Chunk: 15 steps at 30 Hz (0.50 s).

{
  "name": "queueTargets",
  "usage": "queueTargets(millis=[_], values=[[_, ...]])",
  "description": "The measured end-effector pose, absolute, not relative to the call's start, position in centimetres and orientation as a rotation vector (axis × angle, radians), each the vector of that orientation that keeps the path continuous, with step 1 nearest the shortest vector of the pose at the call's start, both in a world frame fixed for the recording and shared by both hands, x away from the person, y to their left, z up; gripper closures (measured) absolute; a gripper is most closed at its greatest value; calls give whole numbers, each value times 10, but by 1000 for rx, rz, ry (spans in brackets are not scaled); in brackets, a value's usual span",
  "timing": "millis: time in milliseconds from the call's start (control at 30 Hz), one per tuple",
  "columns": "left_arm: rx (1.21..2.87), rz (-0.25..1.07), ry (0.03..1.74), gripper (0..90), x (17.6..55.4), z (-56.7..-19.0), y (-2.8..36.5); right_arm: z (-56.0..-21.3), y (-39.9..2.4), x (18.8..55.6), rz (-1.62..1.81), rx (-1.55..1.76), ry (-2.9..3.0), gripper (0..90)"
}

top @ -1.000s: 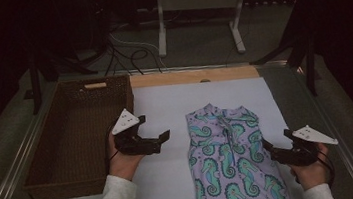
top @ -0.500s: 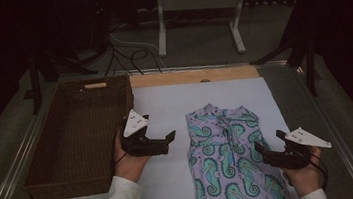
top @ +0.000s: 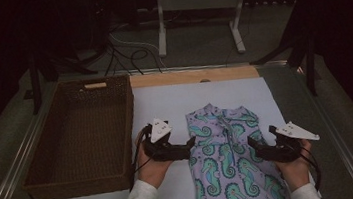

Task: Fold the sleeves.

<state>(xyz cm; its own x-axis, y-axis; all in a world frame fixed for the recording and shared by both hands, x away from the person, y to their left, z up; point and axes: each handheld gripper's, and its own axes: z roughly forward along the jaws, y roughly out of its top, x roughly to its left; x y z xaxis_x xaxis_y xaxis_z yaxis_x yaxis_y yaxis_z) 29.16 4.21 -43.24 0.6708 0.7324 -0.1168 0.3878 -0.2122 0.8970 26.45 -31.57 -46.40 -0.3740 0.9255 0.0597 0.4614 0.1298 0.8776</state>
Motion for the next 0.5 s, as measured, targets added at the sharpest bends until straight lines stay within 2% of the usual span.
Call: queueTargets(millis=[500], values=[[1912,321,947,0,297,-474,14,-474,-316,271,1169,1317,1949,83]])
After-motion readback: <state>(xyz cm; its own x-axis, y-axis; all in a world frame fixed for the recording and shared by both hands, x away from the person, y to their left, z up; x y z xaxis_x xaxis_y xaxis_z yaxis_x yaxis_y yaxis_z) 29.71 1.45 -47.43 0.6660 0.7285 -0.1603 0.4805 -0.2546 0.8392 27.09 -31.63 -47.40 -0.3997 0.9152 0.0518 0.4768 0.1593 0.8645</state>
